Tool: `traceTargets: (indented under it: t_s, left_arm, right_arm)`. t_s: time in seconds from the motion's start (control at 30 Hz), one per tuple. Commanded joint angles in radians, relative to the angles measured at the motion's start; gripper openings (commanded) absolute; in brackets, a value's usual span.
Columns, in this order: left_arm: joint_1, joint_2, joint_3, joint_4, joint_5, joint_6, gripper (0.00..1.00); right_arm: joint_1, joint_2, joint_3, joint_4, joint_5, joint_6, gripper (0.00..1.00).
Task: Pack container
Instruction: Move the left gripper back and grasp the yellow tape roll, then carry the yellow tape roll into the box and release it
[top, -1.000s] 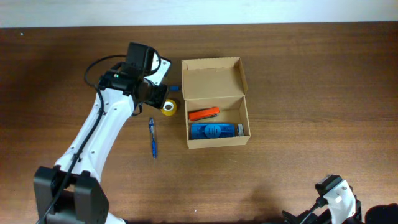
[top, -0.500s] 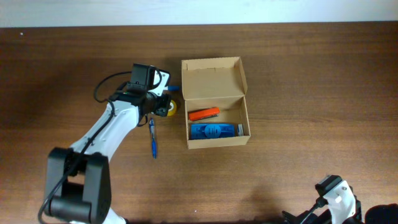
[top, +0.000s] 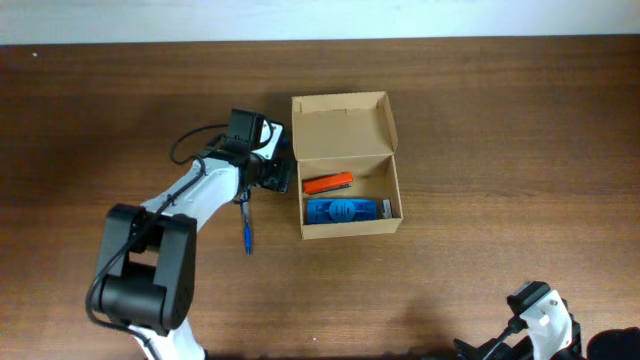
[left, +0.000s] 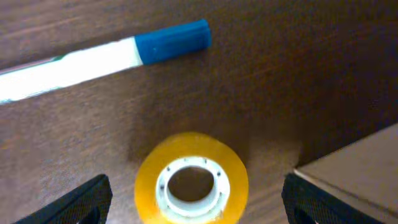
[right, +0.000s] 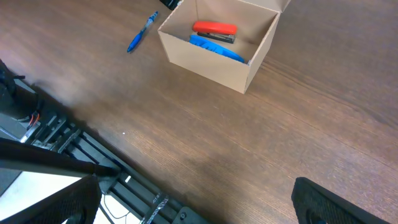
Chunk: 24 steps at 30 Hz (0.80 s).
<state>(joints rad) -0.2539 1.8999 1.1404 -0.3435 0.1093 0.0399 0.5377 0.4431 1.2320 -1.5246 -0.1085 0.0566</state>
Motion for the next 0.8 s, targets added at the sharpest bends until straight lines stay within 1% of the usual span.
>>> traceTargets:
  t_s: [0.0, 0.17, 0.3, 0.33, 0.43, 0.47, 0.5, 0.6, 0.67, 0.77]
  left_arm:
    - [-0.01, 0.03, -0.007, 0.031, 0.018, -0.002, 0.87]
    - [-0.012, 0.068, -0.007, 0.044, 0.014, -0.002, 0.86]
    - [-0.012, 0.068, -0.007, 0.032, -0.031, -0.002, 0.69]
    - [-0.012, 0.068, -0.007, 0.029, -0.031, -0.002, 0.66]
    - [-0.012, 0.068, -0.006, 0.017, -0.031, -0.003, 0.52]
    - [-0.012, 0.068, -0.006, 0.017, -0.031, -0.003, 0.5]
    - [-0.012, 0.068, -0.006, 0.017, -0.031, -0.003, 0.46]
    - [-0.012, 0.064, -0.006, 0.017, -0.031, -0.003, 0.42]
    - [-0.012, 0.037, -0.006, 0.012, -0.038, -0.003, 0.42]
    - [-0.012, -0.063, -0.005, -0.037, -0.146, -0.004, 0.42]
  right_arm:
    - [0.005, 0.008, -0.001, 0.003, 0.008, 0.011, 0.99]
    - [0.005, 0.008, -0.001, 0.003, 0.008, 0.011, 0.99]
    - [0.005, 0.008, -0.001, 0.003, 0.008, 0.011, 0.99]
    - [0.005, 0.008, -0.001, 0.003, 0.008, 0.011, 0.99]
    - [0.005, 0.008, -0.001, 0.003, 0.008, 0.011, 0.99]
    - [0.005, 0.008, -0.001, 0.003, 0.008, 0.011, 0.99]
    - [0.005, 0.008, -0.001, 0.003, 0.008, 0.011, 0.99]
    - [0.005, 0.008, -0.001, 0.003, 0.008, 0.011, 0.99]
    - [0.005, 0.008, -0.001, 0.003, 0.008, 0.011, 0.99]
    - [0.005, 0.008, -0.001, 0.003, 0.008, 0.011, 0.99]
